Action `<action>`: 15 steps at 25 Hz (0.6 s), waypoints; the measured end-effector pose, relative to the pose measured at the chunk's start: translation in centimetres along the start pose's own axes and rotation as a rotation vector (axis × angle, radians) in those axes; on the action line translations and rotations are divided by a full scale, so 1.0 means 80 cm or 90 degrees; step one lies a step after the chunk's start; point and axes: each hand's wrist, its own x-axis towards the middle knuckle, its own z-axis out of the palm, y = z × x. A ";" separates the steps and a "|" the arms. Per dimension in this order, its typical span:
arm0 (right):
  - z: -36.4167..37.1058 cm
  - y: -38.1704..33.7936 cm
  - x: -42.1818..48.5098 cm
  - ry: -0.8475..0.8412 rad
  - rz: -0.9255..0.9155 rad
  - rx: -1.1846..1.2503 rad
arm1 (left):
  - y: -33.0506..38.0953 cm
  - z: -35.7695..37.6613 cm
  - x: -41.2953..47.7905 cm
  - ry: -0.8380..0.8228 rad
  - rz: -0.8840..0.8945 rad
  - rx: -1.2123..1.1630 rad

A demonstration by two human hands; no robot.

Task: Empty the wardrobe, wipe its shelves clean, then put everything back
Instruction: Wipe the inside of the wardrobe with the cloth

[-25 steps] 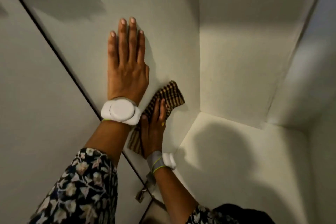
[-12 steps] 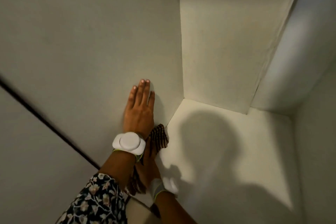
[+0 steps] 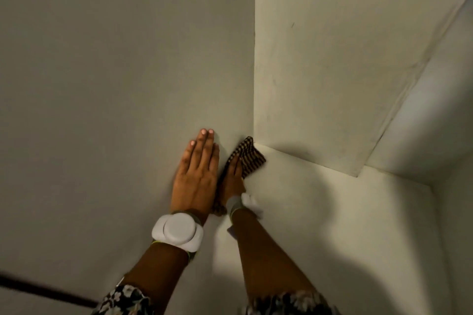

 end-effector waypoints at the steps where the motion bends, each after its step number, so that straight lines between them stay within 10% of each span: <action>1: -0.003 0.017 0.017 -0.036 0.015 0.017 | 0.013 0.010 0.000 -0.042 0.005 -0.032; 7: -0.036 0.122 0.070 -0.132 -0.143 -0.188 | 0.094 0.097 -0.021 -0.560 -0.170 -0.327; 15: -0.090 0.249 0.070 0.025 -0.290 -0.462 | 0.099 0.109 -0.013 -0.600 -0.216 -0.395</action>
